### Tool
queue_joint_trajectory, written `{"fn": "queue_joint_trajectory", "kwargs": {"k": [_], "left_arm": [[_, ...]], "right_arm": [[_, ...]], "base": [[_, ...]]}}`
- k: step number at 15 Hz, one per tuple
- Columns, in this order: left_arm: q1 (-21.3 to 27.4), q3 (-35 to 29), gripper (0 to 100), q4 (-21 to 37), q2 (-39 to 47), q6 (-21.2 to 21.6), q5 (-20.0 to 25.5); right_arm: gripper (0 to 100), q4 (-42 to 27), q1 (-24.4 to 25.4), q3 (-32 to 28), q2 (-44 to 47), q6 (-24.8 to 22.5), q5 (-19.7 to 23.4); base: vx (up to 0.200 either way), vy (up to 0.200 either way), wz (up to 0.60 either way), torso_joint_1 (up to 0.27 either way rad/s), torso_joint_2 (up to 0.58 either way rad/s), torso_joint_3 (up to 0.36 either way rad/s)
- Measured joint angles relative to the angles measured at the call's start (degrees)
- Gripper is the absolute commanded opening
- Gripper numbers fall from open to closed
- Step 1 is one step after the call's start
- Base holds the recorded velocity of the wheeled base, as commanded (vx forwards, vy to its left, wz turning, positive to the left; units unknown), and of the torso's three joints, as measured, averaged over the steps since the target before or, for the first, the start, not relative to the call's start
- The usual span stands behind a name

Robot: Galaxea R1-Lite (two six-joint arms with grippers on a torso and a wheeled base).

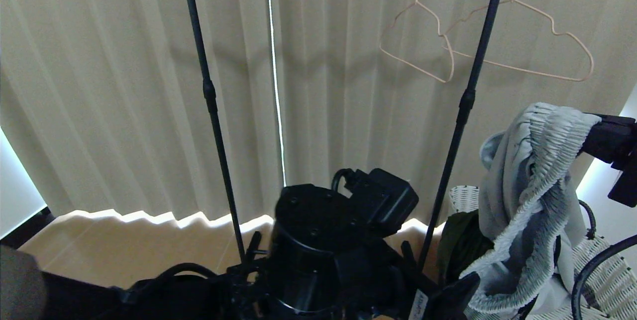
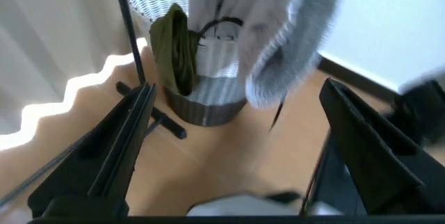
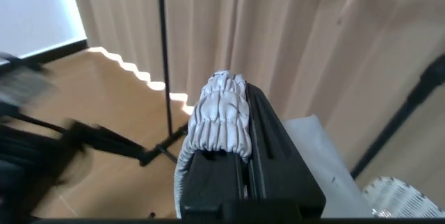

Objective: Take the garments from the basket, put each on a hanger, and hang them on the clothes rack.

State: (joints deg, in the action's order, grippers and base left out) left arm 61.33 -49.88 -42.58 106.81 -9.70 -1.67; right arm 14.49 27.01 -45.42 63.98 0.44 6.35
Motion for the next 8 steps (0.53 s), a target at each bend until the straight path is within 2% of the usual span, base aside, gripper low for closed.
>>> {"fn": "queue_joint_trajectory", "kwargs": {"k": [2,6,8], "left_arm": [[0.84,-2.62,100,0.0,3.99,-0.61,-2.89],[2.45,-4.46,100,0.02,8.73,-4.44,-3.19],[2.73,-6.27,100,-0.24,10.76,-5.75,-4.21]], "right_arm": [[0,0.06,1.27,-0.2,-0.69,0.02,0.0],[0,0.09,3.28,-0.41,-1.94,0.07,0.24],[0,-0.07,4.07,-0.38,-2.88,0.1,2.93]], "base": [[0.0,0.0,0.0,0.0,0.0,0.0],[0.0,0.0,0.0,0.0,0.0,0.0],[0.0,0.0,0.0,0.0,0.0,0.0]]}}
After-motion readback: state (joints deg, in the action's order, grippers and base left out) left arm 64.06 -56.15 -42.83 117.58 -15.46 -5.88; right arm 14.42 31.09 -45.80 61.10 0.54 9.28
